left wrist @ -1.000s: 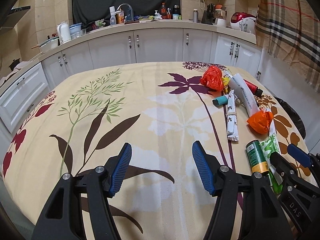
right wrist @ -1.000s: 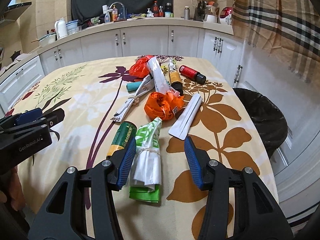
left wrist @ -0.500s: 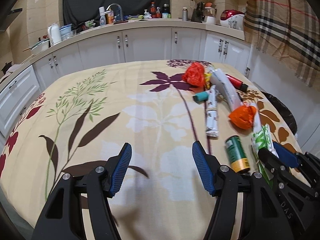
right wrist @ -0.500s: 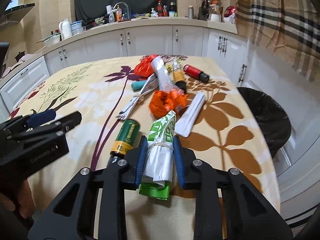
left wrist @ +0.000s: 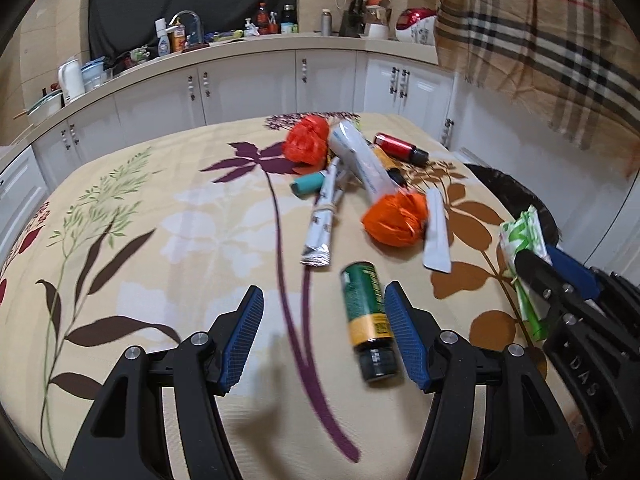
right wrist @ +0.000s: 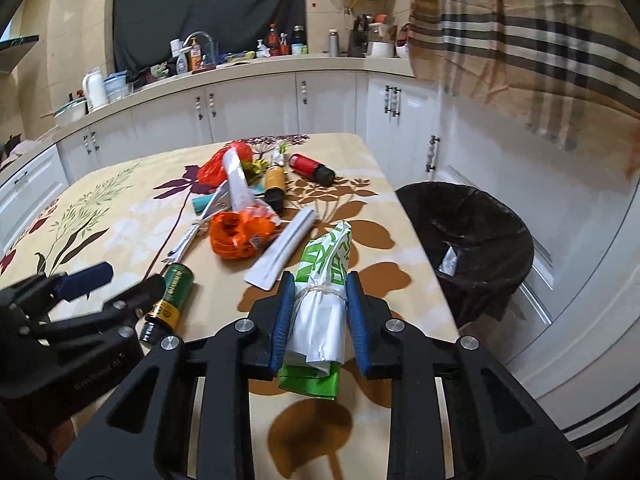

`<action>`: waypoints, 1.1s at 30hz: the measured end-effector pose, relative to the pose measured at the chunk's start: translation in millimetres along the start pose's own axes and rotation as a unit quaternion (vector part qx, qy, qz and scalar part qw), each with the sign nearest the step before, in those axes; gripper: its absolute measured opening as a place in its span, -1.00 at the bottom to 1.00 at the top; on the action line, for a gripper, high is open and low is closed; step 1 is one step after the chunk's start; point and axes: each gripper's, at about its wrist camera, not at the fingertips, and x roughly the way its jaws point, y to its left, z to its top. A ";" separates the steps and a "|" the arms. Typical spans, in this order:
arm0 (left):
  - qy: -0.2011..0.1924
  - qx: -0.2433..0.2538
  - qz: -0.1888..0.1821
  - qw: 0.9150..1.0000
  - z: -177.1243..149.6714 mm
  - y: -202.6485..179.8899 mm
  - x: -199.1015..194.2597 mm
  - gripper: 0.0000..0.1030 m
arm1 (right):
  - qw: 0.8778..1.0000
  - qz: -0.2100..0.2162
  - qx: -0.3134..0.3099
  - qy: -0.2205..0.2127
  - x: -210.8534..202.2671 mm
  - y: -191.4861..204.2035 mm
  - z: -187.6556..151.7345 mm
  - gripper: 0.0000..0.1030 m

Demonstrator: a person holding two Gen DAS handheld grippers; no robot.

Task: Collect trash
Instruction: 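Grasp the green-and-white packet with the right tool while the left tool grasps the dark green can, then carry the packet and the can over the black trash bin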

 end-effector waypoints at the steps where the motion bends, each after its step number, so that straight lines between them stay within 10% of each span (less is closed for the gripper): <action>1: 0.002 0.003 0.002 1.000 -0.8 -2.5 2.5 0.20 | 1.000 -0.001 0.002 -0.001 -0.4 -1.4 -0.2 -0.50; 10: 0.011 0.023 0.003 1.000 -7.2 -12.0 10.6 -0.46 | 1.000 0.002 0.018 0.000 0.2 -12.4 -5.3 -0.50; 33: -0.064 0.047 -0.040 0.996 49.6 -46.4 -8.1 -0.51 | 0.998 -0.039 0.017 -0.035 -0.3 -44.2 33.9 -0.50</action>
